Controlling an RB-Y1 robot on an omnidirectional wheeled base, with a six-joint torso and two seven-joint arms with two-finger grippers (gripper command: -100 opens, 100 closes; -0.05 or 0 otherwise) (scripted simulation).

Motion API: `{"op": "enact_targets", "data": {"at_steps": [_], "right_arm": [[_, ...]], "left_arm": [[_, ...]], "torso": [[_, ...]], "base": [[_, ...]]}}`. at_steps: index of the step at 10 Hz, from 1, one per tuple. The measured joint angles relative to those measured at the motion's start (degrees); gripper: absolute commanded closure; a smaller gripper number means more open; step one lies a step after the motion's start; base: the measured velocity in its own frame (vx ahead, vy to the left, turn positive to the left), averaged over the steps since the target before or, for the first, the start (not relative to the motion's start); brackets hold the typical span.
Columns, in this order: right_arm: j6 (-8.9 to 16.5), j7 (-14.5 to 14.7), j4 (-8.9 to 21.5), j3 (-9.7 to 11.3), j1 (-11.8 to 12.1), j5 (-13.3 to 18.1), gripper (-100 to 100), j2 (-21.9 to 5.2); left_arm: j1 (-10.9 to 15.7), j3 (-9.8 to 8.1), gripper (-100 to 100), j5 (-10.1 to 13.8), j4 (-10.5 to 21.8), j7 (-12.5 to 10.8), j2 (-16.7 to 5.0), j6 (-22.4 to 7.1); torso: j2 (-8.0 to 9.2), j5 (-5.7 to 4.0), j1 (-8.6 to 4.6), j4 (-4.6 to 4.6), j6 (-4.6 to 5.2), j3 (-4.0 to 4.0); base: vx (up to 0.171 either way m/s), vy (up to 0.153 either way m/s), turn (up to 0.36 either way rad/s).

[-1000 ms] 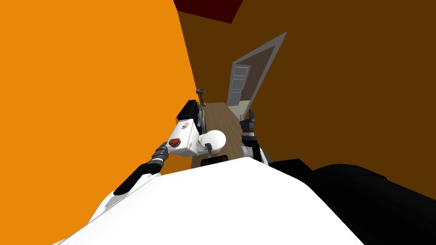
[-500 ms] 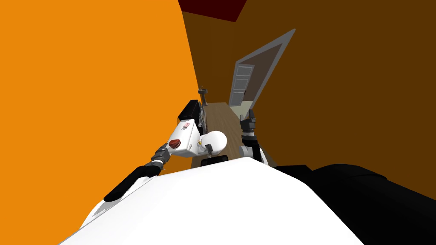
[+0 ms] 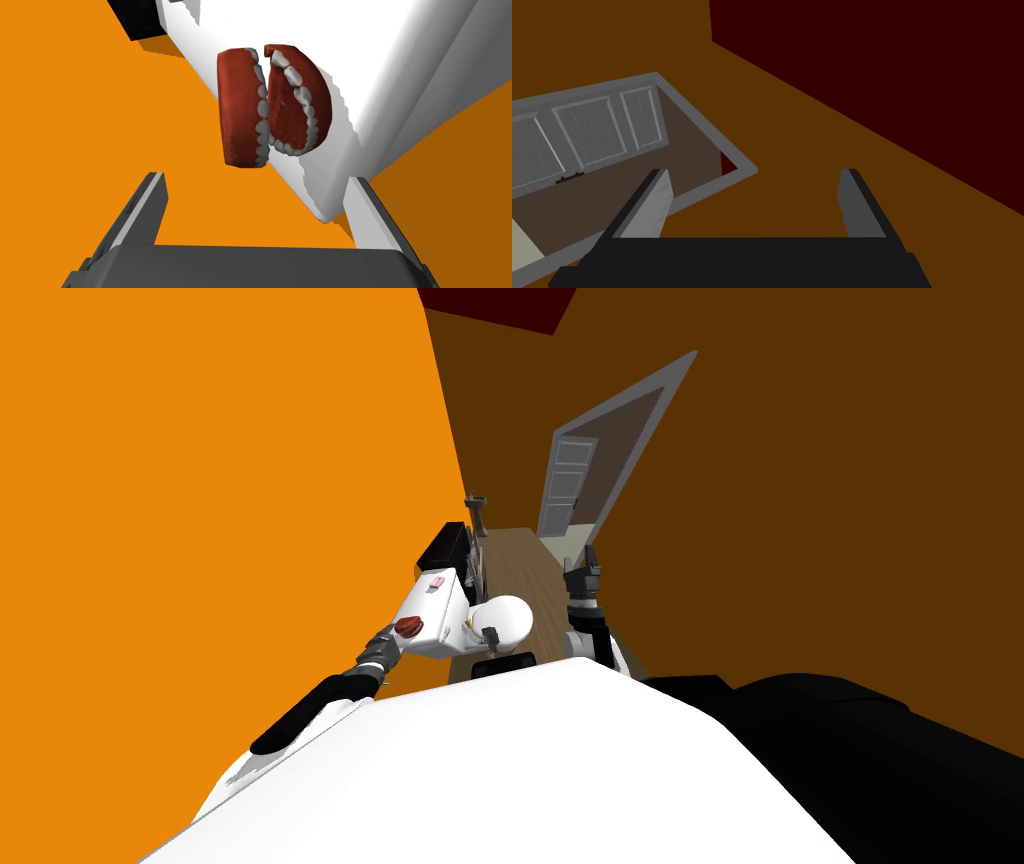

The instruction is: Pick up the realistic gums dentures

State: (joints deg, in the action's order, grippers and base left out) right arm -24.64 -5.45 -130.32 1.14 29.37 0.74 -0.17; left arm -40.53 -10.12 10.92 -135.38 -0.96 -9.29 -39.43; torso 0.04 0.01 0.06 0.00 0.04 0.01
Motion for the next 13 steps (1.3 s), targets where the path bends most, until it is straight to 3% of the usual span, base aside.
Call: {"op": "enact_targets", "data": {"at_steps": [3,4,8,10,13], "right_arm": [[0.00,0.00,0.00,0.00,0.00,0.00,0,0.00],[0.00,0.00,0.00,0.00,0.00,0.00,0,0.00],[0.00,0.00,0.00,0.00,0.00,0.00,0,0.00],[0.00,0.00,0.00,0.00,0.00,0.00,0,0.00],[0.00,0.00,0.00,-0.01,0.00,0.00,0,-0.02]], "left_arm": [[3.64,-0.80,-100,-0.70,3.15,-0.33,-0.08,-0.58],[3.77,-0.82,100,-0.73,3.29,-0.36,-0.08,-0.61],[3.76,-0.82,100,-0.73,3.28,-0.35,-0.08,-0.61],[3.76,-0.82,-100,-0.73,3.28,-0.35,-0.08,-0.61],[3.27,1.51,-100,1.72,1.83,1.05,-0.28,-1.57]], "torso": [[0.00,0.00,0.01,0.00,0.00,0.00],[0.00,0.00,0.00,0.00,-0.01,0.00],[-0.01,0.00,0.00,0.00,-0.01,-0.01],[-0.01,0.00,0.00,0.00,-0.01,-0.01],[0.02,0.13,0.57,0.01,-0.01,0.02]], "base": [[-0.007,0.001,-0.024],[0.000,0.000,0.000],[0.000,0.000,0.000],[-0.016,0.043,-0.044],[-0.017,0.148,-0.079]]}}
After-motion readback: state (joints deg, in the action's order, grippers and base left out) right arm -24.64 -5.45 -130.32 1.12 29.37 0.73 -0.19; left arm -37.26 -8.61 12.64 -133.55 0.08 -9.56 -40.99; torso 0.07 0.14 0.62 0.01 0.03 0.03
